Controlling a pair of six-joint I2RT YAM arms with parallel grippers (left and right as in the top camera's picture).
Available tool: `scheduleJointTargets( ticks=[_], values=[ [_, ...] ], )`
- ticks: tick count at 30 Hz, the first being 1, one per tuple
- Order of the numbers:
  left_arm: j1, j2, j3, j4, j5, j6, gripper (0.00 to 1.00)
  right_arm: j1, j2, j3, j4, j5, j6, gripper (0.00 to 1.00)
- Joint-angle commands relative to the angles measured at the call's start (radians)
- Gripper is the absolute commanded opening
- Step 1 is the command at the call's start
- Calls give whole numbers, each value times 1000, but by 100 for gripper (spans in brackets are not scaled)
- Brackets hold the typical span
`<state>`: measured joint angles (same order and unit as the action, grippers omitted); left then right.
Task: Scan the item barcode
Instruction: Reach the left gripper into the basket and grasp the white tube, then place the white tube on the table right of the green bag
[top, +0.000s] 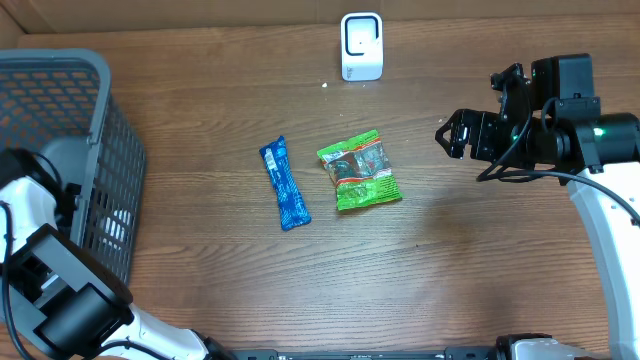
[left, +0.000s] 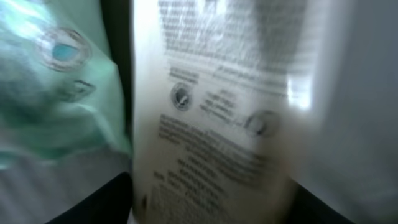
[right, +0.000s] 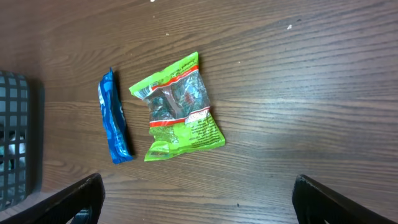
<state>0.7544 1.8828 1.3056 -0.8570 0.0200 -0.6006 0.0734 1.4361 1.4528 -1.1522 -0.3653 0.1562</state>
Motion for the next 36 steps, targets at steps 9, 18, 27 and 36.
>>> scheduleJointTargets(
  ticks=[9,18,27,36],
  values=[
    [-3,-7,-68,69,-1,-23,4,4,-3,5,-8,5,-7,97],
    [-3,-10,70,-2,189,100,4,4,-3,5,-13,5,-7,97],
    [-66,-23,526,-289,237,220,4,4,-3,5,-12,5,-7,97],
    [-252,-23,1109,-591,160,285,4,4,-3,5,-13,5,-7,97]
  ],
)
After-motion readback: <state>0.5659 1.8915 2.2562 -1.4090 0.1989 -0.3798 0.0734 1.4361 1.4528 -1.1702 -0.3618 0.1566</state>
